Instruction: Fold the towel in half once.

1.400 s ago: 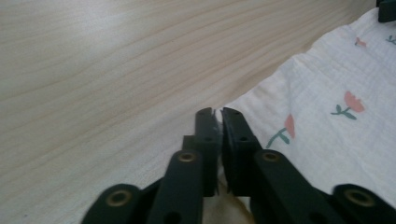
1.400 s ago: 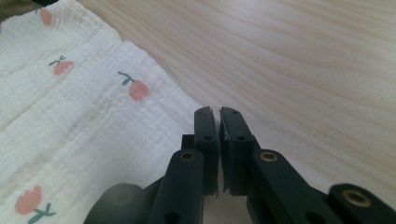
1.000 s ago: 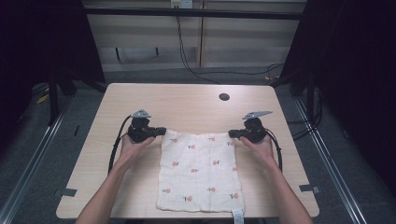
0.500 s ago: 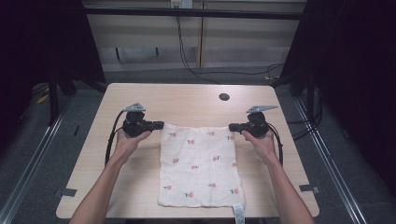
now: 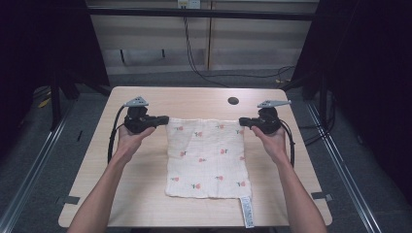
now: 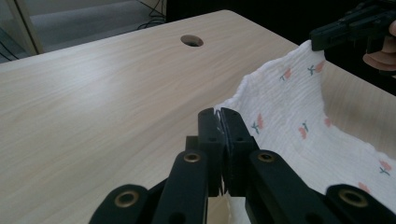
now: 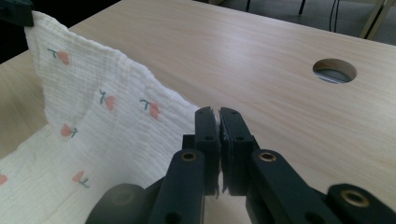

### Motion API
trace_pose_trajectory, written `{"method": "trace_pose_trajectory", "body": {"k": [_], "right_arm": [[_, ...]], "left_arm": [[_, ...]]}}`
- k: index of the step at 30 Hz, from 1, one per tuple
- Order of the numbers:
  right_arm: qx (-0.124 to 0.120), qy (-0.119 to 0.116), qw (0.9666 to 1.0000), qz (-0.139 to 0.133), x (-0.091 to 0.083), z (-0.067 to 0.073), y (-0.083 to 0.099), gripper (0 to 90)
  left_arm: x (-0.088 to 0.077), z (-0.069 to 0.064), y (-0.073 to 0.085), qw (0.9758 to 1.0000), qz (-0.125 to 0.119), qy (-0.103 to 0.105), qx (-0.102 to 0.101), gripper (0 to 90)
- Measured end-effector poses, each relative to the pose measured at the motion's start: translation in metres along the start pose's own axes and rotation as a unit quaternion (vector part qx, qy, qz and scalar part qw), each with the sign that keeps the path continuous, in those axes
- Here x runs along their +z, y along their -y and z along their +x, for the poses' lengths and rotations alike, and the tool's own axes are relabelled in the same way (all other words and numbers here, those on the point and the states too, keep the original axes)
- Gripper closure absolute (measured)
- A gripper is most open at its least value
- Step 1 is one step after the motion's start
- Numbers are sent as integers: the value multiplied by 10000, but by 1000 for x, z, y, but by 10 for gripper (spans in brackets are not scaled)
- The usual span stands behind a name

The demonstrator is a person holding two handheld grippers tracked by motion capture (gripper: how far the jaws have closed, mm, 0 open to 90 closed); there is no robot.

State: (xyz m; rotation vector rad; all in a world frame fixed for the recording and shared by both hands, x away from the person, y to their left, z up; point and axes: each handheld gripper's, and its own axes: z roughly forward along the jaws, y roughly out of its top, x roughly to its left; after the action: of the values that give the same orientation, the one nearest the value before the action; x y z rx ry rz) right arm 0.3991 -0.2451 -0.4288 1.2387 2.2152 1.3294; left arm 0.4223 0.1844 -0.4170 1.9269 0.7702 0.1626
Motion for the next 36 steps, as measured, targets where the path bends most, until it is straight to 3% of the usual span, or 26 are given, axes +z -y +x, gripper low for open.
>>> {"method": "trace_pose_trajectory", "body": {"k": [9,17,20,22,27,31,36], "right_arm": [[-112,-222,9997,24,-16,7,6,865],[28,-533,9984,-177,-28,14,26,865],[-28,-560,9983,-141,-33,19,32,865],[-98,-569,9982,-168,-39,21,33,865],[-164,-598,9980,-127,-51,28,35,865],[-232,-517,9983,-94,-58,35,40,863],[-292,-632,9976,49,-65,46,51,863]], "left_arm": [[-2,-7,21,9999,10,110,-3,882],[-19,-19,22,9994,-90,246,230,882],[-23,-26,22,9991,-116,277,305,883],[-26,-31,24,9991,-190,191,330,883],[-32,-41,31,9986,-229,271,391,883],[-37,-48,38,9982,-171,328,465,882],[-41,-56,44,9977,-66,420,531,882]]}}
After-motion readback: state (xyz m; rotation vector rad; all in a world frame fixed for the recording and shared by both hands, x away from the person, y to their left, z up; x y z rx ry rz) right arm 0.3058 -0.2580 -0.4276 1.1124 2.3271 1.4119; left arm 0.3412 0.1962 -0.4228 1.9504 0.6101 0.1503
